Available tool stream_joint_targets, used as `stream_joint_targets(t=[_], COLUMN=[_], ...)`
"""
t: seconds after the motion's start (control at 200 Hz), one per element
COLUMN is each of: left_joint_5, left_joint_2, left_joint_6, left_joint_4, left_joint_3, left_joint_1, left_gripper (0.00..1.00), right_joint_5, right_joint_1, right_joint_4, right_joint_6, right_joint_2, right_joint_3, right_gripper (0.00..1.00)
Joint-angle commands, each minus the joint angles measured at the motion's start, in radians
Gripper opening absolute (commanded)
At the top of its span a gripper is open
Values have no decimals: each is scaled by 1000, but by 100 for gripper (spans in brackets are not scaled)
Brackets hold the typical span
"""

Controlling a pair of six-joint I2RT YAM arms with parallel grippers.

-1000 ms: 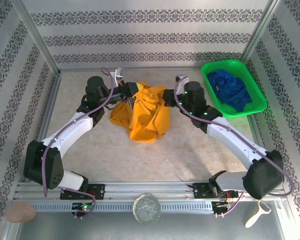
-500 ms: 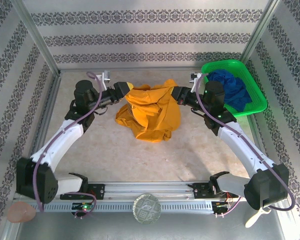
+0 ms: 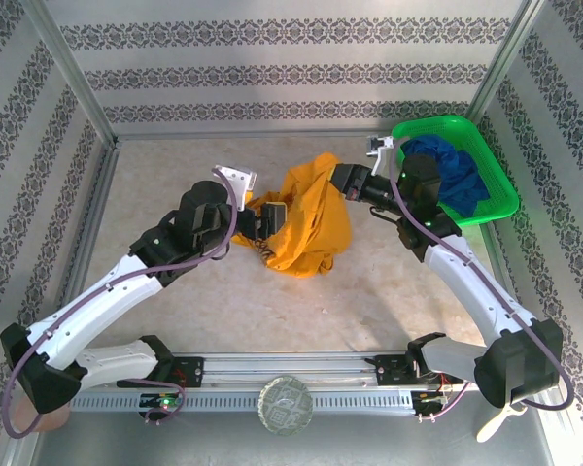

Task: Fold the inside-out t-shirt

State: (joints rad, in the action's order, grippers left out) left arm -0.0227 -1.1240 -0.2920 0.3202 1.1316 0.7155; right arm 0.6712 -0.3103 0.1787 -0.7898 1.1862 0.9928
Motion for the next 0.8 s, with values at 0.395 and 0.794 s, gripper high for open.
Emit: stream_joint_targets(t=[0.395,0.794], left_joint_5=[62,335], left_joint_2=[-226,-277], left_joint_6=[145,17], left_joint_4=[-127,-197], left_joint_3=[68,152], left_joint_1=[134,-101], left_gripper=[90,0], right_joint_5=[-42,-46], right_joint_1=[-39,-2], right_joint_4=[-20,-36], right_joint_6=[14,22], right_joint_2=[24,3], right_joint_3=[66,-4], right_gripper=[0,0])
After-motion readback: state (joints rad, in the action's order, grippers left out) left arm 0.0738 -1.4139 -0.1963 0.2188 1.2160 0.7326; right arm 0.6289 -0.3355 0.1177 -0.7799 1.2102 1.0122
